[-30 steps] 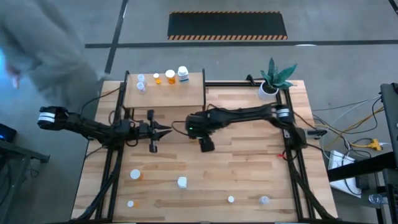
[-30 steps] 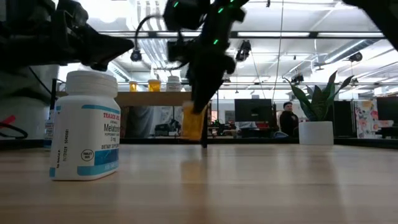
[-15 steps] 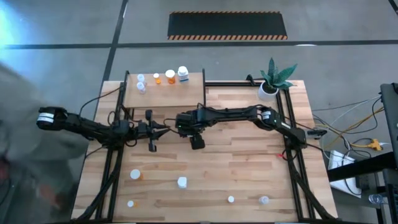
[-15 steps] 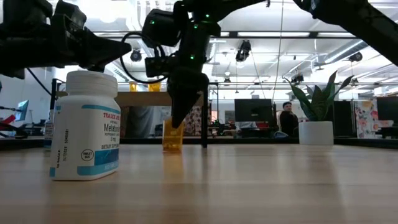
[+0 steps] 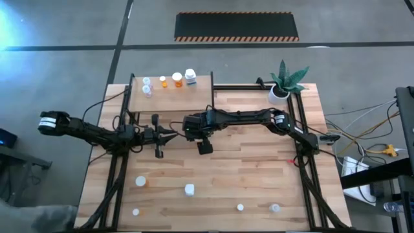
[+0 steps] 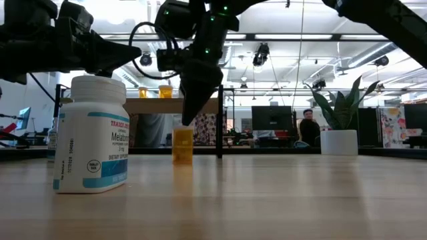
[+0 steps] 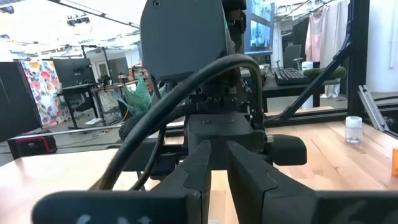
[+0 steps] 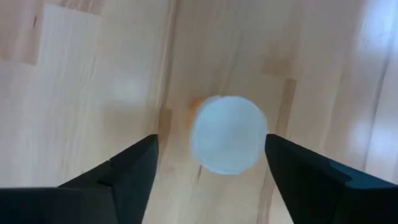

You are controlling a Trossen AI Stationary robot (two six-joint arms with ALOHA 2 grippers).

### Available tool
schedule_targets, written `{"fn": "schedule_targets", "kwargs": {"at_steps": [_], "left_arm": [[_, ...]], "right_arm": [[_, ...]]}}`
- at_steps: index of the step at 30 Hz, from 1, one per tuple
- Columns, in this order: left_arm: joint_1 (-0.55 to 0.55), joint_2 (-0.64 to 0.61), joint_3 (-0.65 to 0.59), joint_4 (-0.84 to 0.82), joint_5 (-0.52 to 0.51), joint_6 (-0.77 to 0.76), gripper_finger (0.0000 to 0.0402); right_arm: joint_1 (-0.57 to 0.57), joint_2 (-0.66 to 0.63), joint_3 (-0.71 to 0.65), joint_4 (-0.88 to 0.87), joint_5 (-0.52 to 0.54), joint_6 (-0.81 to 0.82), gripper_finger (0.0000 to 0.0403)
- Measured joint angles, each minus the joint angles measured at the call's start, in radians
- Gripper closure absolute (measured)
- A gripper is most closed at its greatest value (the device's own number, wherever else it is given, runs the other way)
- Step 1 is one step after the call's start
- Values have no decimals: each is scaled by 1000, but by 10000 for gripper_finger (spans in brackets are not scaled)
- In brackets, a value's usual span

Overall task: Pick and place medicine bottles onto shelf by color
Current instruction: Put the right large orange pill bottle on the shelf aligned with the other large orange pill bottle

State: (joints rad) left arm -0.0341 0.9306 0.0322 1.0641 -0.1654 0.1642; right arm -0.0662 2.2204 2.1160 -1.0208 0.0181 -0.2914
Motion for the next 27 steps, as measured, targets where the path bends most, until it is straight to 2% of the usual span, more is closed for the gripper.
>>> {"fn": "schedule_targets", "kwargs": {"at_steps": [3,6,10,13,16,20,24,27], "left_arm": [[0,0,0,0,0,0,370],[0,0,0,-2,0,0,370],[0,0,0,-8,1,0,370],[0,0,0,-10,3,-8,370],[0,0,5,-23,3,-42,370],[0,0,55,-145,3,-80,370],[-1,40,149,-289,-1,-124,370],[-1,108,225,-348,-25,-153,370]], "right_arm": [[0,7,-4,-1,0,-1,110],[0,0,-4,-8,1,-4,121],[3,-64,-11,-74,8,-15,166],[3,-160,-93,-61,8,-22,212],[0,-287,-269,44,8,-18,260],[0,-497,-593,310,8,10,316],[-2,-691,-899,605,8,40,357],[-9,-810,-1080,795,8,55,376]]}}
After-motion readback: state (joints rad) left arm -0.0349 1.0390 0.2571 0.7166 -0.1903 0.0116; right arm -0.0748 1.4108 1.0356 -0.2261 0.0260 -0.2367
